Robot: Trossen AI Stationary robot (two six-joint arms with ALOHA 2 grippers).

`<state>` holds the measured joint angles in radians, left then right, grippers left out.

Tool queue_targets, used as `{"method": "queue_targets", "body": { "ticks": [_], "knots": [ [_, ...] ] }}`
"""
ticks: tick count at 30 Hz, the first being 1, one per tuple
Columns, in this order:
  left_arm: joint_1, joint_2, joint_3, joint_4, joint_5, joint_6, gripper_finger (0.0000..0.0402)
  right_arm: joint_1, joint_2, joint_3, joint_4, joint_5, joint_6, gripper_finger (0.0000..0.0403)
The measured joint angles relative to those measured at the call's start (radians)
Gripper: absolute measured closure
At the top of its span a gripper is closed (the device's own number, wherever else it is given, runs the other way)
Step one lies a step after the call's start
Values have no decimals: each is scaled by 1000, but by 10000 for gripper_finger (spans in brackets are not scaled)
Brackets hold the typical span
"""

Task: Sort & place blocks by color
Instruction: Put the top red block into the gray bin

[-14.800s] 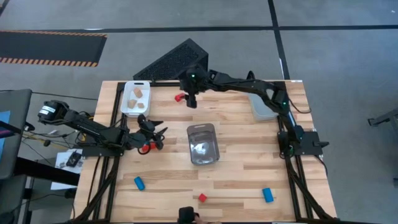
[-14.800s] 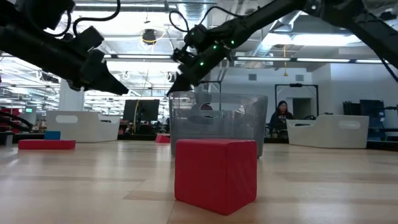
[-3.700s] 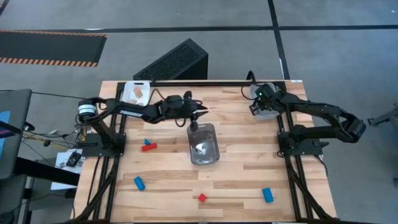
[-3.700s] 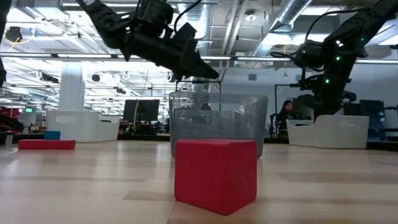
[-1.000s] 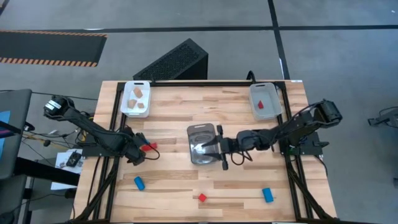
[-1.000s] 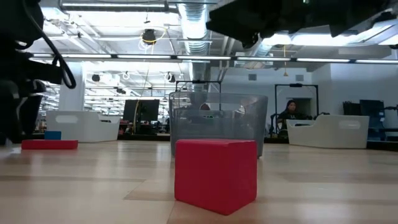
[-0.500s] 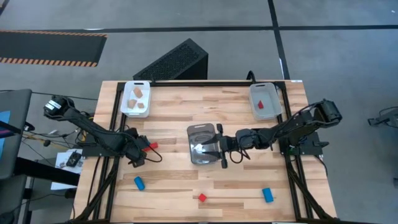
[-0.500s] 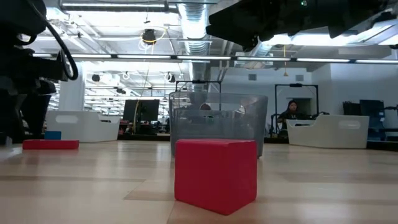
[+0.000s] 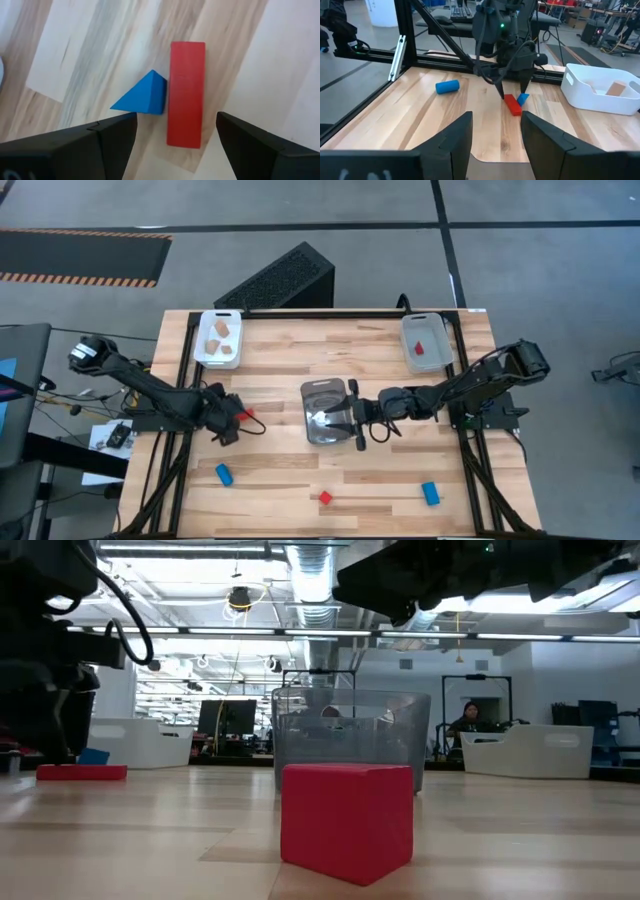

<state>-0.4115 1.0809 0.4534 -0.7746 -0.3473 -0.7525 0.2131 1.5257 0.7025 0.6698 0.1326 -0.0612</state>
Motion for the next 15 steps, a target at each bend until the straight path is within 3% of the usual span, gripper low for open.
{"method": "queue_targets", "body": {
  "ticks": [15],
  "knots": [
    [20,0,0,7,-6,0,185,2,0,0,-39,0,8,214]
  ]
}}
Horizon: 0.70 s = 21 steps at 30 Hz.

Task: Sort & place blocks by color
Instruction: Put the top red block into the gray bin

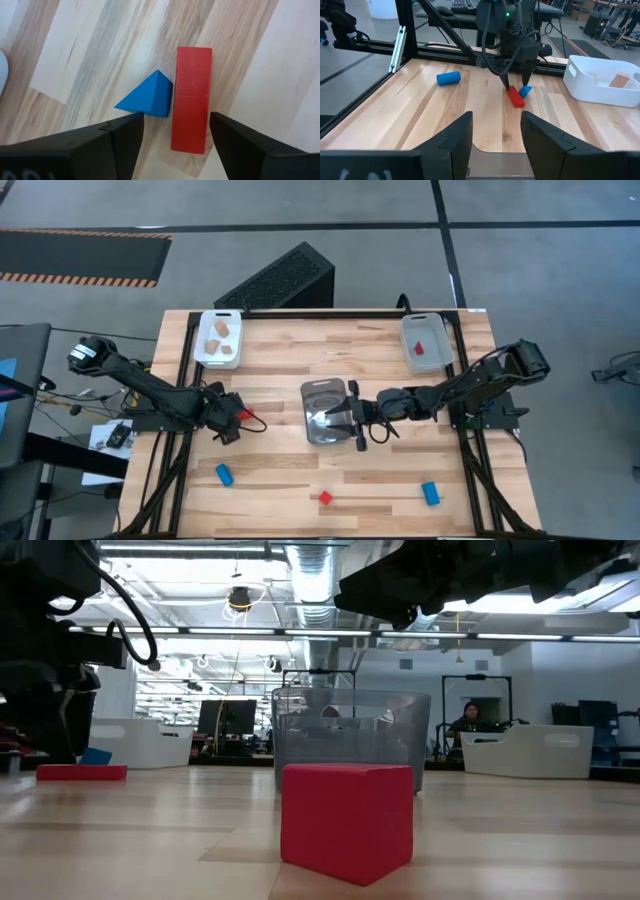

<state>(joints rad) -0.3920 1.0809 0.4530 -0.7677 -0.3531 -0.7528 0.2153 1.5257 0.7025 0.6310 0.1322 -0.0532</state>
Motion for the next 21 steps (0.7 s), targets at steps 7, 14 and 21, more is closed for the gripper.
{"method": "queue_targets", "body": {
  "ticks": [7,14,21],
  "knots": [
    [0,0,-33,48,-29,-11,192,0,0,0,0,0,1,213],
    [-1,-2,-106,136,-16,-19,192,14,0,0,-3,0,1,215],
    [-1,-1,-107,140,1,-10,227,4,0,0,-3,-2,1,214]
  ]
}}
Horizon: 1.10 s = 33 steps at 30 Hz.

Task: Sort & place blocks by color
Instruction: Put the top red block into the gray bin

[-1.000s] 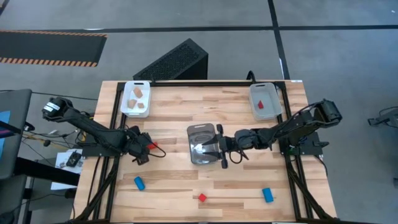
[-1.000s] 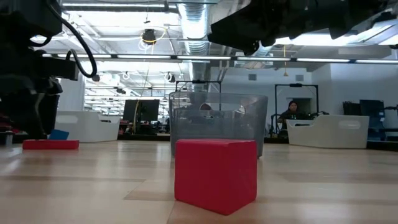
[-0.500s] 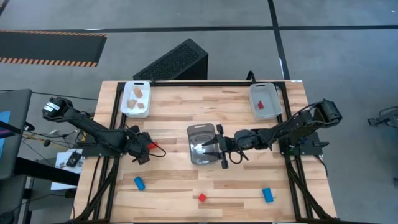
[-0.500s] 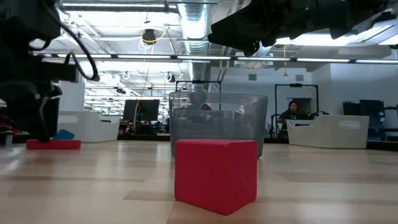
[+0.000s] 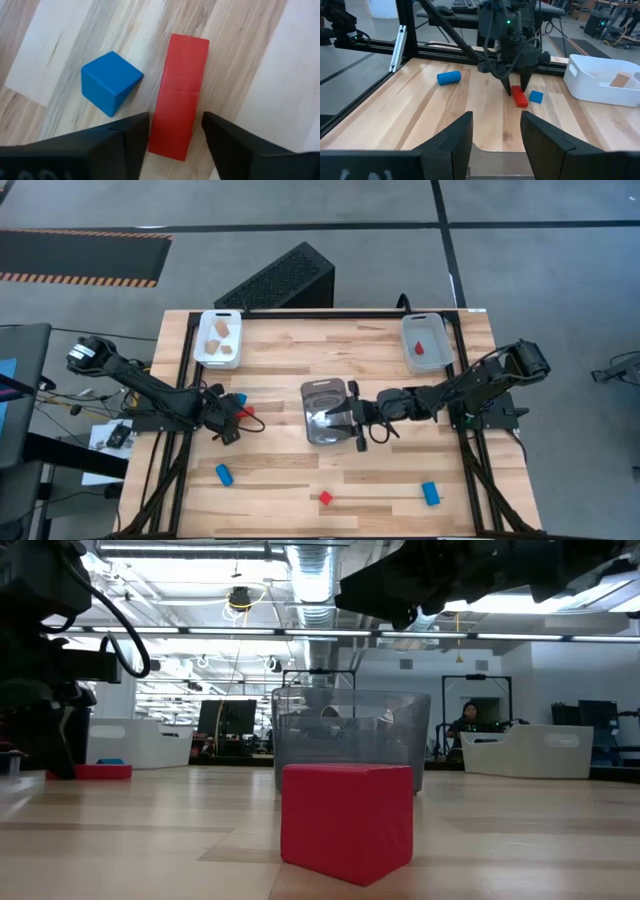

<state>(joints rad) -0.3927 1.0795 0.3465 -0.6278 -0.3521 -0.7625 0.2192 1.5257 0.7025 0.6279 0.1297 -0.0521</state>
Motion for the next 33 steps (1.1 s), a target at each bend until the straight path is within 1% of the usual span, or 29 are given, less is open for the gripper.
{"method": "queue_targets", "body": {
  "ticks": [6,7,10,15,20,23,25,27,30,33],
  "knots": [
    [0,0,0,9,7,1,319,1,0,0,0,0,0,218],
    [0,0,0,14,1,1,328,1,0,0,0,0,0,219],
    [-1,2,8,21,-32,0,329,0,0,0,0,1,0,220],
    [0,3,55,32,-142,46,329,-11,0,0,-14,1,0,220],
    [-14,3,103,58,-287,107,322,-34,0,0,-25,2,-1,227],
    [-28,3,114,137,-366,166,327,-51,0,0,-25,2,0,233],
    [-30,3,114,249,-359,244,327,-61,0,0,-18,2,-4,236],
    [-28,3,111,358,-314,325,327,-68,0,0,-17,2,-39,240],
    [-23,3,110,496,-246,410,320,-68,0,0,-16,2,-195,244],
    [-13,3,110,598,-178,449,315,-60,0,12,-9,2,-365,248]
  ]
}}
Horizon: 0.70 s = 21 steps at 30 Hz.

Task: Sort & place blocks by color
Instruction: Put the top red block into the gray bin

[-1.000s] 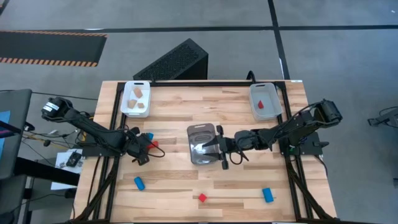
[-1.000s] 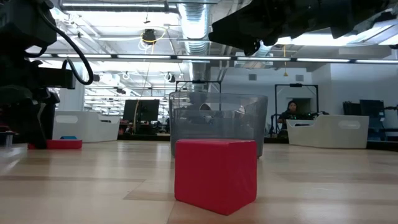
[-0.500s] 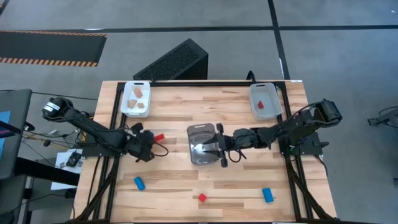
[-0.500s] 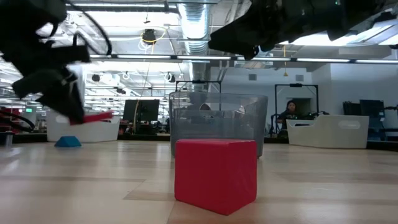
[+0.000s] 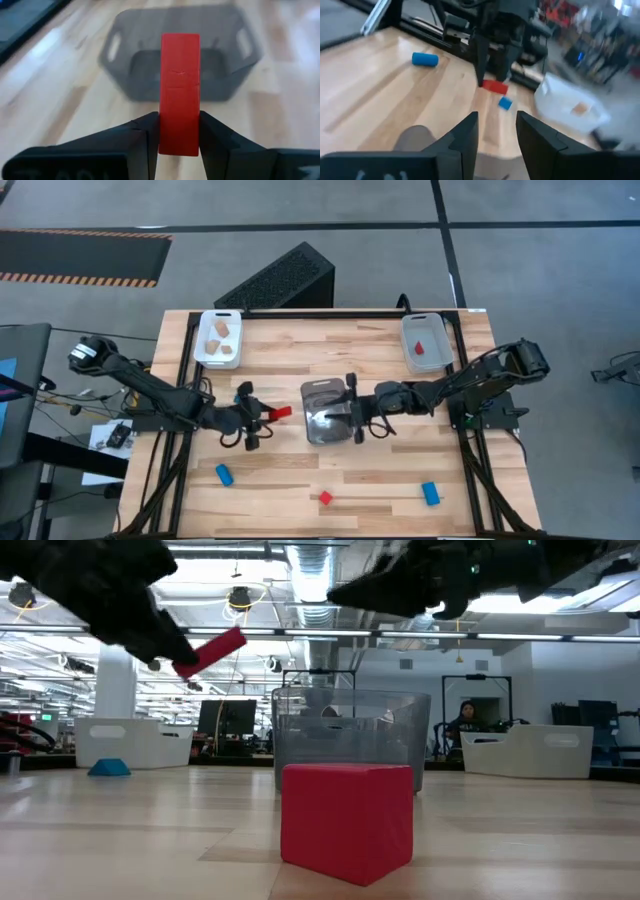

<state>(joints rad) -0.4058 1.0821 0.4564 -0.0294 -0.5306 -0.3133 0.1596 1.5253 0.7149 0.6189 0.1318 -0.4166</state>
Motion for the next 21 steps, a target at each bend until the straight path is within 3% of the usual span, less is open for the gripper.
{"method": "queue_targets", "body": {
  "ticks": [4,8,16,21],
  "knots": [
    [42,0,0,75,132,-16,320,35,0,41,-19,0,-299,250],
    [131,0,0,155,358,-43,320,65,0,112,-144,0,-558,245],
    [274,-1,51,200,615,-20,316,63,0,218,-285,0,-569,226],
    [301,-1,64,201,693,7,316,60,0,226,-300,-1,-542,199]
  ]
}}
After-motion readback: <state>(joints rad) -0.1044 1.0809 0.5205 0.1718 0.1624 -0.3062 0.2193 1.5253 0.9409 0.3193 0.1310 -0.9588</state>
